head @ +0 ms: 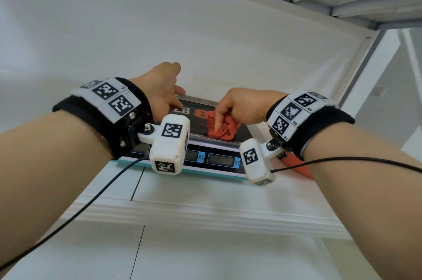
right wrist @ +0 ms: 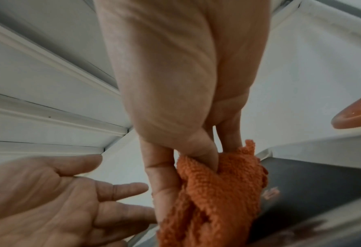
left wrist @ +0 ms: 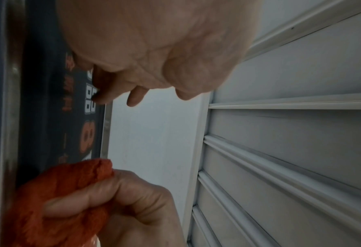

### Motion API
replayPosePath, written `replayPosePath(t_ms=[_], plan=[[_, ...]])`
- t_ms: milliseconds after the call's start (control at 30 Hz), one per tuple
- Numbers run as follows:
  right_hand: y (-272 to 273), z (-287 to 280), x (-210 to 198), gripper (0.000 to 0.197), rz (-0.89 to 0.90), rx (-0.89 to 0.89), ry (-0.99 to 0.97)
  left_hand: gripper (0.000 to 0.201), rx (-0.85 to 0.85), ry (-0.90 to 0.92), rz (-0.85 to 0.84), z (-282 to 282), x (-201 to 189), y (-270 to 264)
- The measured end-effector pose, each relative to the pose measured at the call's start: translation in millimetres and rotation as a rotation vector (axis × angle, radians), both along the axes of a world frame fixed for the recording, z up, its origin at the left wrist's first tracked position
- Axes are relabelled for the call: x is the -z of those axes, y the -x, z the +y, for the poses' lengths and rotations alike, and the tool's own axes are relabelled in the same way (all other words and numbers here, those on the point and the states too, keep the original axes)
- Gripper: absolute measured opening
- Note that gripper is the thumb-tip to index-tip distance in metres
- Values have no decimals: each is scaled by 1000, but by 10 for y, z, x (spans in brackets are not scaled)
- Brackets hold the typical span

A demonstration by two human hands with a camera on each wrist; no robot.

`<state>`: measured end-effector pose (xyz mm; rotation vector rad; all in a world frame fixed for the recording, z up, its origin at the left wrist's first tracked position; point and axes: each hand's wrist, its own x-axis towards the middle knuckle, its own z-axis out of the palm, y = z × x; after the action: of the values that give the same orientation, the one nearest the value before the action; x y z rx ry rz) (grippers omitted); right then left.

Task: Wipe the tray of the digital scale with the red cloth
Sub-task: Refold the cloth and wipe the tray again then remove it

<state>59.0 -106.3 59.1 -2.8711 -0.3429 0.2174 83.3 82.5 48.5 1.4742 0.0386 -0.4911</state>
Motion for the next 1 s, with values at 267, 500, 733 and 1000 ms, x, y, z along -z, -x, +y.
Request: replayPosePath(t_ms=[267,500,733,1000], plan=[[60,-134,-36,50,-9,79,116,75,77,15,-18,-170,10,100],[85,-174,19,40,-68,181,-186,79,138,10,-11,-271,21,124],[132,-233,48,54,14,109,-118,77,116,-112,-24,-369,37,179],[168,-232,-137,39,55,174,161,72,73,-153,-44,-412,18,221]])
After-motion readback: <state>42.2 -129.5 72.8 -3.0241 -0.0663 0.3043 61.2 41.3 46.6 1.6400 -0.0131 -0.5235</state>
